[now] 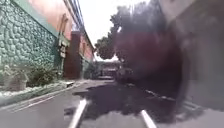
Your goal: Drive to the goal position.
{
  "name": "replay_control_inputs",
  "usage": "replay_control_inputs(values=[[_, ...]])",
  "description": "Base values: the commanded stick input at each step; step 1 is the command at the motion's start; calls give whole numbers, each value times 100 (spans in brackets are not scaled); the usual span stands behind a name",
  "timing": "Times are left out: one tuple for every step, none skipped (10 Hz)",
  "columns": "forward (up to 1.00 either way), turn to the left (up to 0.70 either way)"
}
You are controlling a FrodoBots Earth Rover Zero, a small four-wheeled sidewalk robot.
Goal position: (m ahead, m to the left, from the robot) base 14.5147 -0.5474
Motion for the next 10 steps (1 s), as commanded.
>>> replay_control_inputs(values=[[100, 0], [100, 0], [100, 0], [100, 0], [100, 0], [100, 0], [100, 0], [100, 0], [100, -38], [100, -38]])
